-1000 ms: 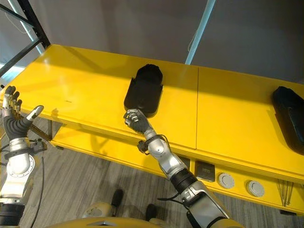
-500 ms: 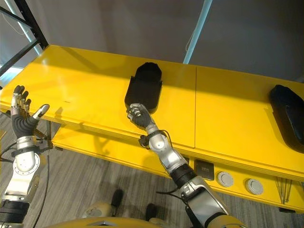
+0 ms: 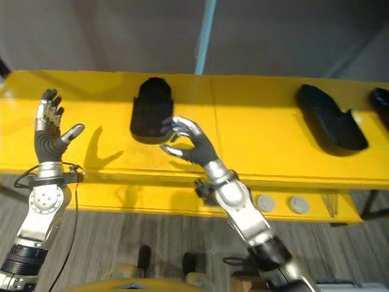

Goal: Move parts from the plastic box to the shelf.

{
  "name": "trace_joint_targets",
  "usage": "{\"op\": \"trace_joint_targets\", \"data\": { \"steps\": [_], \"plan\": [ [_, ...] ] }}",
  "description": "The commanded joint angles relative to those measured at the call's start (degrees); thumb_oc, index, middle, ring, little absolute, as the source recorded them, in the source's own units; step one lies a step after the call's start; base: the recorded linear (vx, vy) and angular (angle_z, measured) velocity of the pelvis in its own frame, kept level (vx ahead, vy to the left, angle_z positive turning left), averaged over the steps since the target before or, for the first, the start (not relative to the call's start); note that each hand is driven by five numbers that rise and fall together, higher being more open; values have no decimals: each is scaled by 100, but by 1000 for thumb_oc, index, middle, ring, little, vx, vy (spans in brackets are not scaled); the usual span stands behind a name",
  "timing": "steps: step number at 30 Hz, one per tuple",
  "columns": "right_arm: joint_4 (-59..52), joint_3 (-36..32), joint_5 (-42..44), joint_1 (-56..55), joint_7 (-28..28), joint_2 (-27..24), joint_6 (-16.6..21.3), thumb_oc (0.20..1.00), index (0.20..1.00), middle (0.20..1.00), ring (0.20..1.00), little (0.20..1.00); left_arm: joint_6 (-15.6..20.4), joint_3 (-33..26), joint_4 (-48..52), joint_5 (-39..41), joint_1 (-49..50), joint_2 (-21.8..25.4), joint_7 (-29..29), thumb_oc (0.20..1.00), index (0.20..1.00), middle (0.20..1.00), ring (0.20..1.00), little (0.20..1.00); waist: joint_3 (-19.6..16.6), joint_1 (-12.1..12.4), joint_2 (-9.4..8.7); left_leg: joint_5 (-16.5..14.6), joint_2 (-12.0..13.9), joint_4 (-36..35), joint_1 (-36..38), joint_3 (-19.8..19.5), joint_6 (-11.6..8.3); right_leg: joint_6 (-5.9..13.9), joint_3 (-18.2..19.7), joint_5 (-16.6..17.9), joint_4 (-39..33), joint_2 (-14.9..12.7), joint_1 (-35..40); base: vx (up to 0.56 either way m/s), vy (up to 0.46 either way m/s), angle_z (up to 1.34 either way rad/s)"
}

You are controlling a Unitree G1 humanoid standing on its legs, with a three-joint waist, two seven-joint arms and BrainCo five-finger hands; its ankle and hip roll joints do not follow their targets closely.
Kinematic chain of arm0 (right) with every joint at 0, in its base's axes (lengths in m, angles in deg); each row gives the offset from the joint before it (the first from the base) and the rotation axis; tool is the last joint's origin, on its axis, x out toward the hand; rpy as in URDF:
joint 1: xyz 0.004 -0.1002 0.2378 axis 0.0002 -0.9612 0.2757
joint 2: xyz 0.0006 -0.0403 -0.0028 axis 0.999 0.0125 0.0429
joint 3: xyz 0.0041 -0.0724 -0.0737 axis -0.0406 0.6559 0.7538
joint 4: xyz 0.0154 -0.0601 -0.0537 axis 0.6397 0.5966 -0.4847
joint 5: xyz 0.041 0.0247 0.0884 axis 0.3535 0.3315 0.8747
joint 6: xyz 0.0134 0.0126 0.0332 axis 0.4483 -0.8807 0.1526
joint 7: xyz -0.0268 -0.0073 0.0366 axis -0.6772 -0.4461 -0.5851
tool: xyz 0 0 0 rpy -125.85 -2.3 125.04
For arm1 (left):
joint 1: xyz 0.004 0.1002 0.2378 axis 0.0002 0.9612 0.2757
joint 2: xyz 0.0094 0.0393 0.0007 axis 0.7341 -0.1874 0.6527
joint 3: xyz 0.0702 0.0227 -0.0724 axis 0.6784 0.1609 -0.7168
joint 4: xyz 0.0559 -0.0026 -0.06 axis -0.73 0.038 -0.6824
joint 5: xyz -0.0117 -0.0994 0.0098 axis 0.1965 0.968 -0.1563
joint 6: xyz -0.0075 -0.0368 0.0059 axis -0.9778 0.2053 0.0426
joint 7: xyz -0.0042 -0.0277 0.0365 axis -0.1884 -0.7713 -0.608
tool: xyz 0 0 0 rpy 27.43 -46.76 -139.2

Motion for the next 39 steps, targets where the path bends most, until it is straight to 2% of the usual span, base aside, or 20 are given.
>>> {"op": "trace_joint_targets", "data": {
  "steps": [1,2,4,6,7,9,10,12,16,19,23,25,26,28,31,32,34,36,38,39],
  "plan": [
    [-153,-434,260,-519,254,-8,410,1000,1000,1000,1000,1000,286,106,85,-78,-298,200,429,1000,1000,1000,1000,1000,-287,-564,-335,-906,156,280,199,310,-108,688,500,-329,548,-706,71,-32,261,-87],
    [-182,-453,264,-551,260,-11,396,1000,1000,1000,1000,1000,289,118,79,-74,-299,197,434,1000,1000,1000,1000,1000,-297,-524,-335,-918,155,286,201,341,-104,694,534,-337,565,-704,52,-69,155,-78],
    [-196,-830,181,-937,182,86,397,1000,1000,1000,1000,1000,305,236,98,6,-377,184,588,1000,1000,1000,1000,1000,-109,-971,-388,-1003,90,307,213,738,1,911,1190,33,770,-571,-368,-152,211,-100],
    [-204,-835,181,-940,182,89,391,1000,1000,1000,1000,1000,309,238,92,7,-385,187,589,1000,1000,1000,1000,1000,-123,-942,-392,-976,95,302,189,768,-4,911,1224,67,765,-561,-406,-103,128,-74],
    [-212,-1088,31,-1113,67,158,394,1000,1000,1000,1000,1000,302,276,57,55,-400,189,631,1000,1000,1000,1000,1000,-46,-1196,-444,-1032,80,258,177,1137,55,1041,1602,318,621,-418,-662,-182,176,-121],
    [-145,-1251,-78,-1163,-26,220,390,1000,1000,1000,1000,1000,309,313,34,76,-527,273,657,1000,1000,1000,1000,1000,32,-1442,-532,-1081,141,316,108,1594,62,1102,1752,666,543,-109,-1064,-252,154,-153],
    [-77,-1304,-108,-1198,-107,337,385,1000,1000,1000,1000,1000,317,344,-42,22,-720,392,637,1000,1000,1000,1000,1000,79,-1515,-566,-1076,233,488,17,2028,79,1102,1324,538,504,16,-1229,-183,72,-221],
    [-46,-1327,-124,-1242,-164,390,391,1000,1000,1000,1000,1000,320,340,-20,3,-796,443,599,1000,1000,1000,1000,1000,88,-1507,-535,-1228,284,522,45,2132,116,1099,1020,317,546,-8,-1162,-95,83,-224],
    [85,-1432,-243,-1436,-262,510,412,1000,1000,1000,1000,1000,348,225,45,5,-794,410,563,1000,1000,1000,1000,1000,61,-1373,-517,-1174,572,543,16,2507,135,937,687,70,990,-523,-710,-219,-92,-99],
    [149,-1514,-432,-1470,-424,568,359,1000,1000,1000,1000,1000,297,266,14,359,-705,237,662,1000,1000,1000,1000,1000,-161,-1204,-400,-979,896,665,-100,2793,3,891,317,579,1127,-1333,-109,-267,-259,-83],
    [100,-1590,-618,-1542,-499,566,321,1000,1000,1000,1000,1000,225,344,-63,520,-600,191,782,1000,1000,1000,1000,1000,-354,-1083,-442,-780,1074,665,-90,3104,-149,1086,-14,940,865,-1522,101,-136,-216,-62],
    [84,-1548,-668,-1519,-524,550,330,1000,1000,1000,1000,1000,189,316,-83,502,-546,178,801,1000,1000,1000,1000,1000,-371,-980,-449,-650,1185,666,-71,3299,-271,1090,-533,620,568,-1516,128,-207,-315,-99],
    [100,-1534,-658,-1553,-494,517,339,1000,1000,1000,1000,1000,136,338,-169,533,-553,105,878,1000,1000,1000,1000,1000,-356,-909,-451,-372,1401,692,-226,3297,-445,947,-846,-138,332,-1280,192,-181,-334,-133],
    [112,-1548,-617,-1639,-451,476,353,1000,1000,1000,1000,1000,143,301,-231,534,-565,52,869,1000,1000,1000,1000,1000,-330,-924,-426,-185,1568,666,-322,3265,-576,841,-887,-422,201,-1081,263,-139,-342,-64],
    [273,-1582,-563,-1709,-442,344,350,1000,1000,1000,1000,1000,110,252,-321,578,-422,-136,875,1000,1000,1000,1000,1000,-148,-902,-312,105,1779,683,-415,3017,-750,565,-974,-781,270,-686,366,-176,-373,26],
    [426,-1549,-614,-1621,-569,267,323,1000,1000,1000,1000,1000,108,274,-371,682,-343,-265,837,1000,1000,1000,1000,1000,34,-823,-277,207,1735,853,-545,2532,-776,423,-985,-767,369,-564,280,-280,-278,4],
    [580,-1441,-551,-1456,-597,159,298,1000,1000,1000,1000,1000,83,255,-361,707,-234,-261,885,1000,1000,1000,1000,1000,189,-602,-319,-310,1162,1276,-641,1055,-753,375,-837,-698,557,-531,89,-200,-153,-32],
    [586,-1440,-550,-1446,-598,160,301,1000,1000,1000,1000,1000,82,251,-360,708,-238,-259,886,1000,1000,1000,1000,1000,187,-621,-319,-306,1156,1296,-673,1035,-743,378,-854,-689,556,-536,79,-42,-42,-69],
    [1049,-1153,-713,-1116,-545,10,194,1000,1000,1000,1000,1000,98,189,-287,567,-23,-186,991,1000,1000,1000,1000,1000,212,-389,-393,-1180,404,1729,-428,-419,-464,294,-364,-580,599,-424,-41,-26,-80,-28],
    [1220,-1099,-713,-1020,-511,4,167,1000,1000,1000,1000,1000,109,197,-304,603,21,-205,1062,1000,1000,1000,1000,1000,150,-401,-339,-1309,362,1660,-263,-509,-382,286,-218,-564,553,-355,-37,18,37,-81]
  ]
}}
